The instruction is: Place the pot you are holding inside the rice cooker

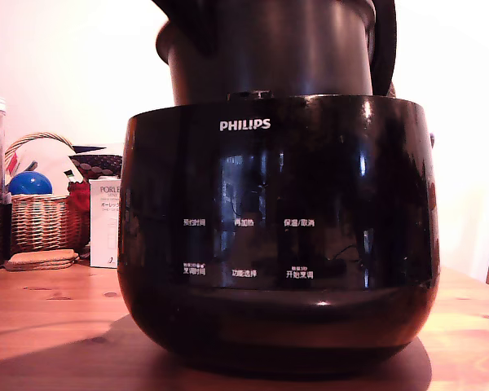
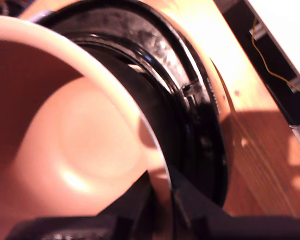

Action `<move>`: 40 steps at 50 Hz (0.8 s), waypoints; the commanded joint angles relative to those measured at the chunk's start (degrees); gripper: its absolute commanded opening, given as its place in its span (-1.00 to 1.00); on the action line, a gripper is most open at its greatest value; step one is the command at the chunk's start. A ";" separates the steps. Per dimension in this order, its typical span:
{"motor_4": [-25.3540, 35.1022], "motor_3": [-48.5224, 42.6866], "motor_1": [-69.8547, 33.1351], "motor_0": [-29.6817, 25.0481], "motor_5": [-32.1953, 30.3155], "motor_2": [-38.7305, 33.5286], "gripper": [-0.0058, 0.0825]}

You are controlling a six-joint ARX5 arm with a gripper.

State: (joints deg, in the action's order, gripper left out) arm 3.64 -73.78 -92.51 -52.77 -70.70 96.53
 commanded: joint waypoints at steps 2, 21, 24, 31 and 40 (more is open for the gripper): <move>-0.63 0.33 -1.01 -0.92 -2.25 2.51 -0.93; -1.11 0.07 -2.86 -1.88 -4.37 3.58 -0.93; -1.09 0.13 -2.86 -1.88 -4.37 3.58 -0.93; -0.92 0.13 -3.61 -1.88 -4.37 3.58 -0.93; -0.87 0.79 -5.01 -1.88 -4.37 3.58 -0.93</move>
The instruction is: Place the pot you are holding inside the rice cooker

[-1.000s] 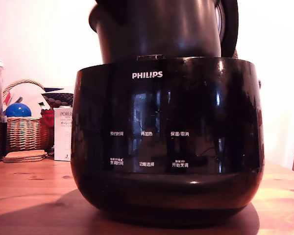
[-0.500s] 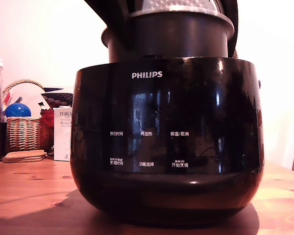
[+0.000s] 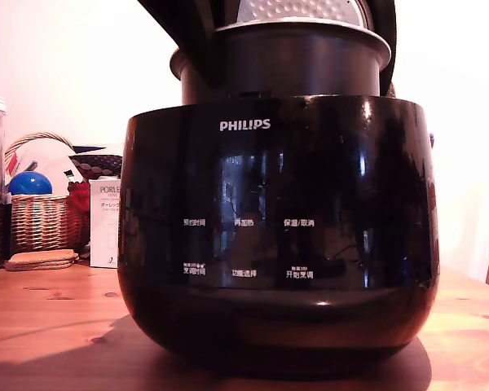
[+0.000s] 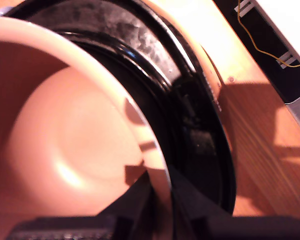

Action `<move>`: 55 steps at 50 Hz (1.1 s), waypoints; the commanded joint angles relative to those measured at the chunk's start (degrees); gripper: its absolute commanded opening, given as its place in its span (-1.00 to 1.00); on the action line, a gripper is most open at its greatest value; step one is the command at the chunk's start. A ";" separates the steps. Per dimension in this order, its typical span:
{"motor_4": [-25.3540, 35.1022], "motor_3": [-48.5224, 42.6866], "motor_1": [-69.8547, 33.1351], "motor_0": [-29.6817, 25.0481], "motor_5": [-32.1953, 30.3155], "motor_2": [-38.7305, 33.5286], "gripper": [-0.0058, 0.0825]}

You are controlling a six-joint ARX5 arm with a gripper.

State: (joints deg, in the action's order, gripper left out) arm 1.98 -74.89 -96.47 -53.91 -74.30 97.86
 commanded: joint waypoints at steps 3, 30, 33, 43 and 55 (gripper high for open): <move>0.79 1.99 -1.36 -0.74 -0.76 2.25 -0.93; 8.37 0.92 -1.49 -0.57 2.51 2.23 -0.92; 8.37 0.76 -1.49 -0.57 2.80 2.23 -0.92; 11.19 0.66 -1.55 -0.59 3.91 2.23 -0.80; 12.92 -0.20 -3.06 -0.63 5.35 2.21 -0.80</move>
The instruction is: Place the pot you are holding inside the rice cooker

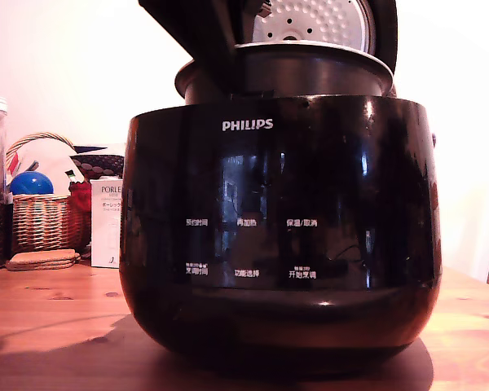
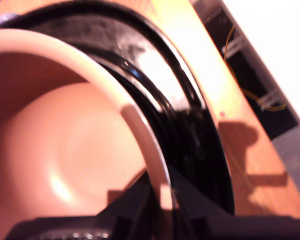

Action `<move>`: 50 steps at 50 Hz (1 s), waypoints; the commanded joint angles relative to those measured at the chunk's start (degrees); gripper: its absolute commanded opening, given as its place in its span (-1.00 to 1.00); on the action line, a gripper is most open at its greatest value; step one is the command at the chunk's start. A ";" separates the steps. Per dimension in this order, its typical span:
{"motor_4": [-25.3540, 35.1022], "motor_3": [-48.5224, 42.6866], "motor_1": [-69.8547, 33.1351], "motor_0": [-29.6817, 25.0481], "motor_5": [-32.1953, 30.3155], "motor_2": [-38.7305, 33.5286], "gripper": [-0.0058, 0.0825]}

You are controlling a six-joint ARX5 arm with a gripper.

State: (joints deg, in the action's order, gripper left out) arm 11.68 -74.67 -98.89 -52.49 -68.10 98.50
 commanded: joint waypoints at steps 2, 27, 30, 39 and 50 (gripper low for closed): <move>3.37 -0.44 -0.87 -2.05 -0.85 1.57 -0.80; 3.32 -2.43 -2.05 -0.90 -0.22 1.57 -0.66; 3.32 -2.49 -2.05 -0.63 -0.20 1.57 -0.64; 3.34 -2.51 -2.05 -0.59 0.63 1.57 -0.64; 3.32 -2.89 -2.05 -0.50 0.66 1.57 -0.55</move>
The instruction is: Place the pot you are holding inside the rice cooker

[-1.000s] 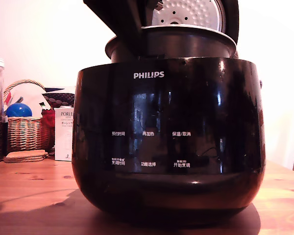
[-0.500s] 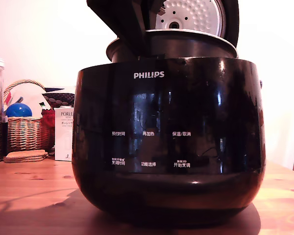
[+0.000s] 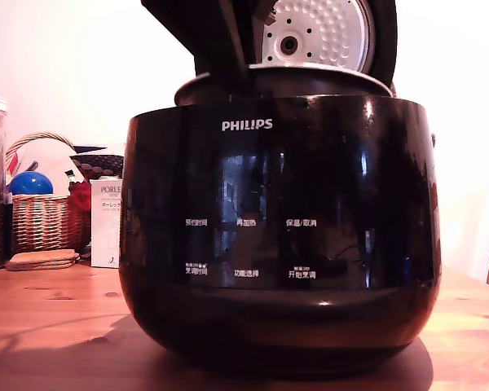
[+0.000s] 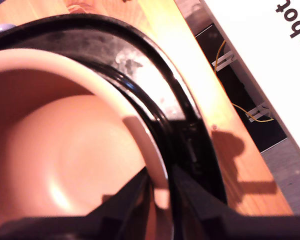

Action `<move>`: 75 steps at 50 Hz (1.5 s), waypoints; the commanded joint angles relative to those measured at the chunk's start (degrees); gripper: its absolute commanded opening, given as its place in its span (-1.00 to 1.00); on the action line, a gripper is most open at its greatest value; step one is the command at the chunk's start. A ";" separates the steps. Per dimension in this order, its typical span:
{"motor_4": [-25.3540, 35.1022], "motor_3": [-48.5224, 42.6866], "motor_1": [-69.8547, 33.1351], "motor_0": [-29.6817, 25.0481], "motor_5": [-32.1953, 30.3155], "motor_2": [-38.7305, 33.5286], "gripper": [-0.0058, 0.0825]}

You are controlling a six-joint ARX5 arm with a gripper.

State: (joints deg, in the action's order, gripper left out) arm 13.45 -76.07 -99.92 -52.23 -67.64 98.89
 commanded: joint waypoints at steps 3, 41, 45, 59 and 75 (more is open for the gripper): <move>1.53 -1.51 -1.03 -0.76 0.42 1.18 -0.51; -5.53 -1.66 -0.48 1.55 17.57 1.20 -0.67; -5.60 -1.68 -0.20 2.51 19.69 1.20 -0.87; -4.79 0.44 3.41 5.03 23.82 1.20 -0.92; -3.67 6.01 10.47 10.43 31.82 1.20 -0.92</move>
State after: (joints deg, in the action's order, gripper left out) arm 9.56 -71.40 -90.45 -43.13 -36.86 100.12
